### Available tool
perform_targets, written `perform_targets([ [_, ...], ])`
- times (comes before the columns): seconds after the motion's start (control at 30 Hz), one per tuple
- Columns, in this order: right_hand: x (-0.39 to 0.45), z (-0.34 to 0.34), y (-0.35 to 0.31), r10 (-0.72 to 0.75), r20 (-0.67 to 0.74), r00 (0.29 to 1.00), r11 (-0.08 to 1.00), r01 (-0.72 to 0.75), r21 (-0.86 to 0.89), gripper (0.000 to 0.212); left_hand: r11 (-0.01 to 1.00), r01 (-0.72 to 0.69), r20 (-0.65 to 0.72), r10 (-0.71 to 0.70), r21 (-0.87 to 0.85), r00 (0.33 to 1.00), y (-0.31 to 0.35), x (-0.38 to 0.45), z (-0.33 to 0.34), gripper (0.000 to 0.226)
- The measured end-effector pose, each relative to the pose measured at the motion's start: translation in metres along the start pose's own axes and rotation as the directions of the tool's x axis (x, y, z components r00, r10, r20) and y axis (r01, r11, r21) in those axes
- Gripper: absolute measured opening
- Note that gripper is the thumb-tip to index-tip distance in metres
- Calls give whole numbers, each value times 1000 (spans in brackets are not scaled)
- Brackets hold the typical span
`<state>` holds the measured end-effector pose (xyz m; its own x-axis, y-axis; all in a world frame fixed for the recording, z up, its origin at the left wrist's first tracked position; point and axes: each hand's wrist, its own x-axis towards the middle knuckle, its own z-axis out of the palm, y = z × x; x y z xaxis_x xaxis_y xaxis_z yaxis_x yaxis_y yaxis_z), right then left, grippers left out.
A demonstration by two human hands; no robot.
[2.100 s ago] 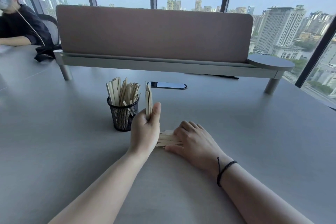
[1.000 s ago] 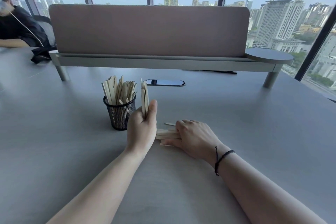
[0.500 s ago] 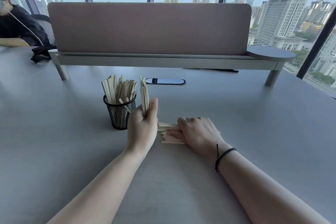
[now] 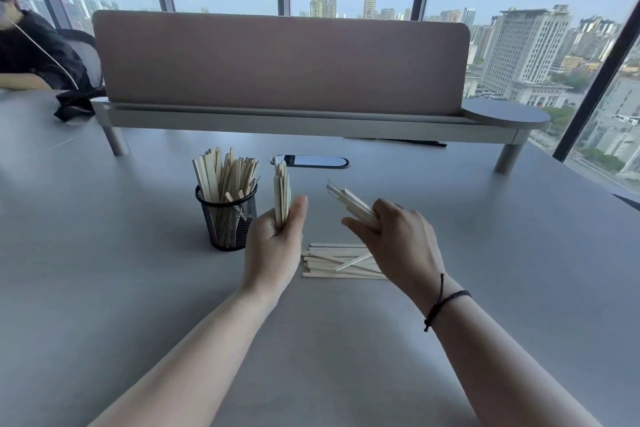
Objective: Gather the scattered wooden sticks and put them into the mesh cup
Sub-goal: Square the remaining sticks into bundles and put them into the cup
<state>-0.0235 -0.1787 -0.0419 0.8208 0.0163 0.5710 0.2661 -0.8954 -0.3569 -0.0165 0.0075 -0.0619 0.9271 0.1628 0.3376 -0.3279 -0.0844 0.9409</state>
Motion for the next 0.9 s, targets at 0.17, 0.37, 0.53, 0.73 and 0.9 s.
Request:
perform_targets([
  [0.17, -5, -13, -31, 163, 54, 985, 726, -157, 670, 62, 996, 44, 13, -45, 72, 999, -4, -10, 8, 74],
  [0.37, -17, 3, -40, 212, 188, 959, 461, -268, 846, 53, 999, -1, 32, 0, 36, 999, -1, -14, 9, 63],
  [0.53, -20, 5, -36, 233, 218, 948, 442, -303, 844, 56, 998, -48, 61, 50, -28, 997, 3, -14, 6, 55],
  [0.73, -20, 0, -36, 262, 293, 920, 319, -369, 873, 51, 994, -32, 169, 50, -107, 984, 10, -15, 5, 66],
  [0.9, -16, -1, -44, 268, 404, 875, 271, -470, 840, 66, 970, 165, 322, -101, -177, 941, 17, -21, 8, 56],
])
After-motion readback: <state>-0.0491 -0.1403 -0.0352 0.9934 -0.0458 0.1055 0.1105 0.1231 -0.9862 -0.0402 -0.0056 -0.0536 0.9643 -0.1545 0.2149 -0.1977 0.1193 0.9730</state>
